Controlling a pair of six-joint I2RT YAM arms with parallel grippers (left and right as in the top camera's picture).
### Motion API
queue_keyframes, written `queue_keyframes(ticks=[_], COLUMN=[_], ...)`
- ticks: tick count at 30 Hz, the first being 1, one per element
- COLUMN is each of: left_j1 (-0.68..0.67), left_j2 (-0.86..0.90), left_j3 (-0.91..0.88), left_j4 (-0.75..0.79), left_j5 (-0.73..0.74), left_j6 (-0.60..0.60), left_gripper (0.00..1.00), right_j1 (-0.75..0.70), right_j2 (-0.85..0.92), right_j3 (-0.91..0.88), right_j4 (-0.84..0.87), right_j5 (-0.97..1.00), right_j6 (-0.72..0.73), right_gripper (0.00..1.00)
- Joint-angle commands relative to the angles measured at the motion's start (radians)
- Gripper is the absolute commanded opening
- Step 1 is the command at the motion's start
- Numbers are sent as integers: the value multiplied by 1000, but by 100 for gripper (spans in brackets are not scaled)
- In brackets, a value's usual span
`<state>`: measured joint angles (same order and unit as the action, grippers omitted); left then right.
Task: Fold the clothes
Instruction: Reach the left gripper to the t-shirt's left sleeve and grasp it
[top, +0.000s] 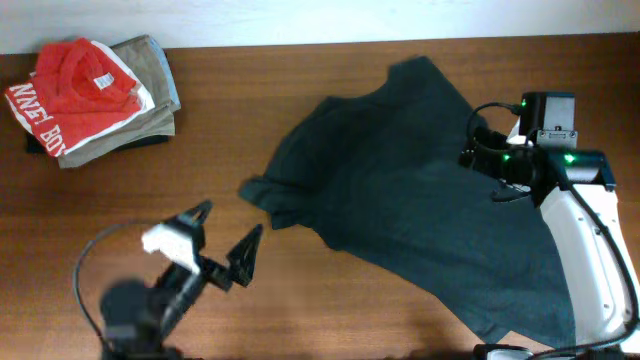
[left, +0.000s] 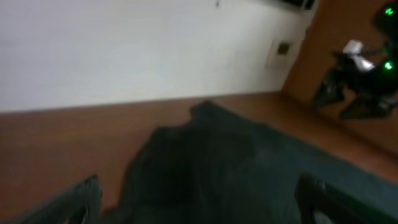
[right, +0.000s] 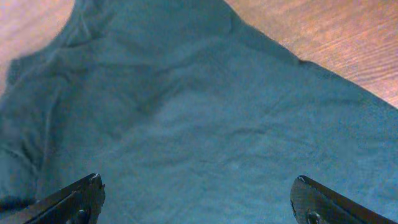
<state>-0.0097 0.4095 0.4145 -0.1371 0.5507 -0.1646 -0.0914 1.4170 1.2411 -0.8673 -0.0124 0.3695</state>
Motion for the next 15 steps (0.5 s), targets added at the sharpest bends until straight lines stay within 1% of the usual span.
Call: queue_keyframes(ticks=[1, 4, 5, 7, 8, 9, 10, 11, 15], left_j1=[3, 3, 3, 2, -2, -11, -41, -70, -187], left_j2=[281, 459, 529, 593, 619, 642, 677, 704, 824], left_j3=[250, 308, 309, 319, 328, 343, 389, 434, 626], left_j4=[-143, -145, -96, -90, -104, -136, -236, -319, -572], left_j5=[116, 319, 407, 413, 373, 294, 123, 22, -243], left_j6=[72, 72, 71, 39, 8, -28, -76, -74, -35], left_gripper=[99, 99, 99, 99, 99, 99, 99, 99, 99], right_j1=[-6, -6, -6, -6, -6, -6, -6, -6, -6], right_j2=[14, 15, 15, 15, 15, 15, 15, 15, 15], right_j3=[14, 14, 14, 14, 14, 14, 14, 14, 14], right_j4=[-1, -1, -1, -1, -1, -1, -1, -1, -1], right_j5=[5, 5, 5, 5, 5, 5, 5, 5, 5], right_j6=[6, 6, 6, 6, 6, 6, 6, 6, 6], right_gripper=[99, 99, 99, 99, 98, 99, 99, 99, 99])
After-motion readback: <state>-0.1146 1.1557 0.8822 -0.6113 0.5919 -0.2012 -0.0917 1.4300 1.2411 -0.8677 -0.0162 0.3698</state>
